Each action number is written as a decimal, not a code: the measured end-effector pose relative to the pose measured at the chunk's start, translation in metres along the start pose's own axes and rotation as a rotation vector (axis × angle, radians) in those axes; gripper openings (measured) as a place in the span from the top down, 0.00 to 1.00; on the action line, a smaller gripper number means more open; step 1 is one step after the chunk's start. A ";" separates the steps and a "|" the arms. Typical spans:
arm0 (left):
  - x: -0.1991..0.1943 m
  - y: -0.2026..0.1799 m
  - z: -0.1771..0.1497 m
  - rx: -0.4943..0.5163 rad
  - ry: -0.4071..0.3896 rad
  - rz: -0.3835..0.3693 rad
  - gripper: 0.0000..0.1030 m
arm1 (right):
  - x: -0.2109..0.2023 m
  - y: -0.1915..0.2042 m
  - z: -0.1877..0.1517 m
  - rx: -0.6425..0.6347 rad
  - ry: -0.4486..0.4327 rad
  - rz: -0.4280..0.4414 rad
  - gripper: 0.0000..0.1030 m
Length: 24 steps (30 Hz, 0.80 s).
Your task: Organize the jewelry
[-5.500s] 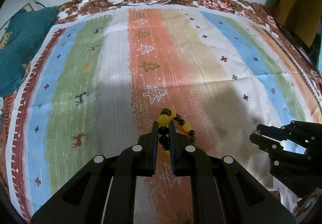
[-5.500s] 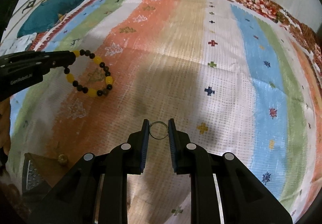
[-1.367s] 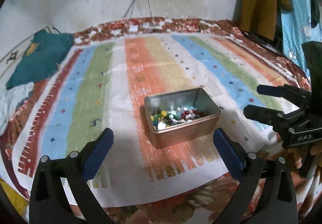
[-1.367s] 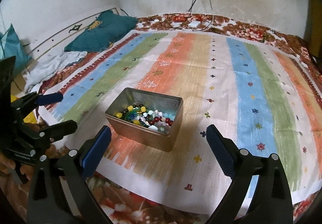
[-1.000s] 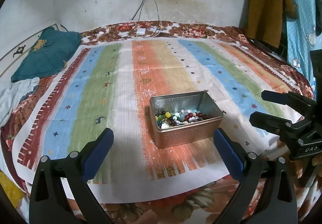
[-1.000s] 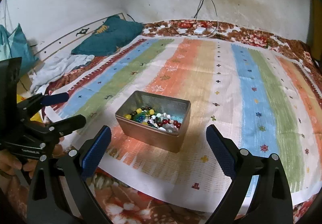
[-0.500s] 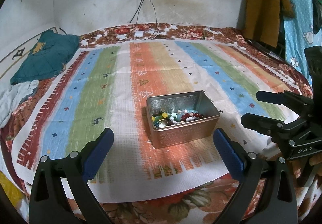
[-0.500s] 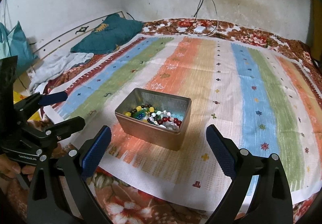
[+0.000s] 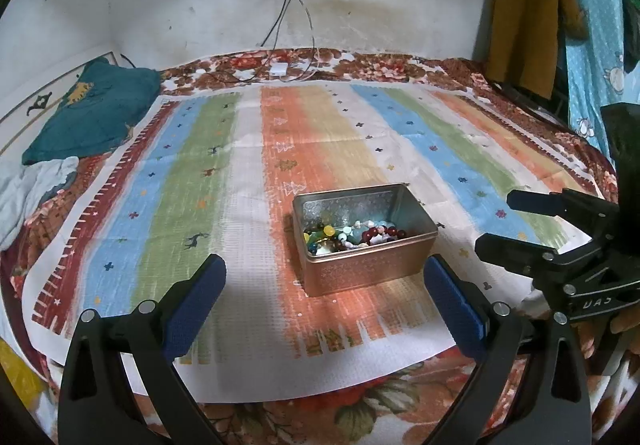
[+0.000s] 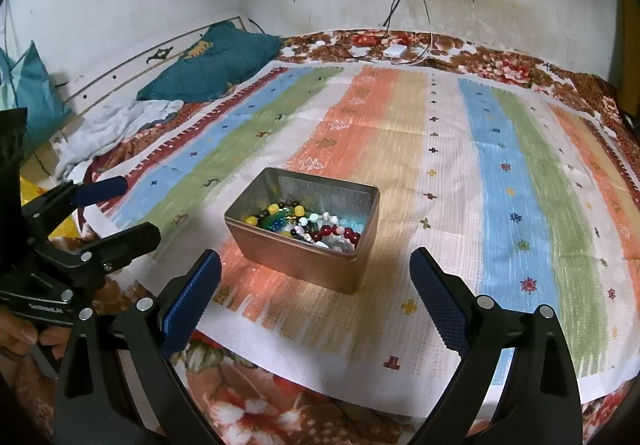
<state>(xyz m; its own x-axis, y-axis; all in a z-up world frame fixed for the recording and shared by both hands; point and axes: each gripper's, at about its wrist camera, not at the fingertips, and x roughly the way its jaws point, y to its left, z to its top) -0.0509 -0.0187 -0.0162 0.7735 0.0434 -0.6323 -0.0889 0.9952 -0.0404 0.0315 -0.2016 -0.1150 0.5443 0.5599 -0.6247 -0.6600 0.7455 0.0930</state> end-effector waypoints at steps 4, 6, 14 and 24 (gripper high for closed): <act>-0.001 0.000 0.000 -0.001 -0.001 0.002 0.06 | 0.001 0.000 0.000 -0.003 0.002 -0.005 0.07; -0.001 0.000 0.000 -0.003 -0.002 -0.003 0.06 | 0.001 0.001 -0.001 -0.005 0.004 -0.007 0.07; -0.003 -0.001 0.001 -0.008 -0.007 -0.015 0.06 | 0.002 0.000 -0.001 -0.003 0.008 -0.012 0.07; -0.003 0.000 0.001 -0.008 -0.008 -0.016 0.06 | 0.004 -0.001 -0.003 -0.005 0.018 -0.017 0.07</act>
<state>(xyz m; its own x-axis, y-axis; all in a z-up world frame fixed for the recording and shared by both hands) -0.0524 -0.0189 -0.0139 0.7799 0.0284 -0.6252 -0.0819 0.9950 -0.0569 0.0327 -0.2007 -0.1201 0.5465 0.5406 -0.6396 -0.6532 0.7531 0.0784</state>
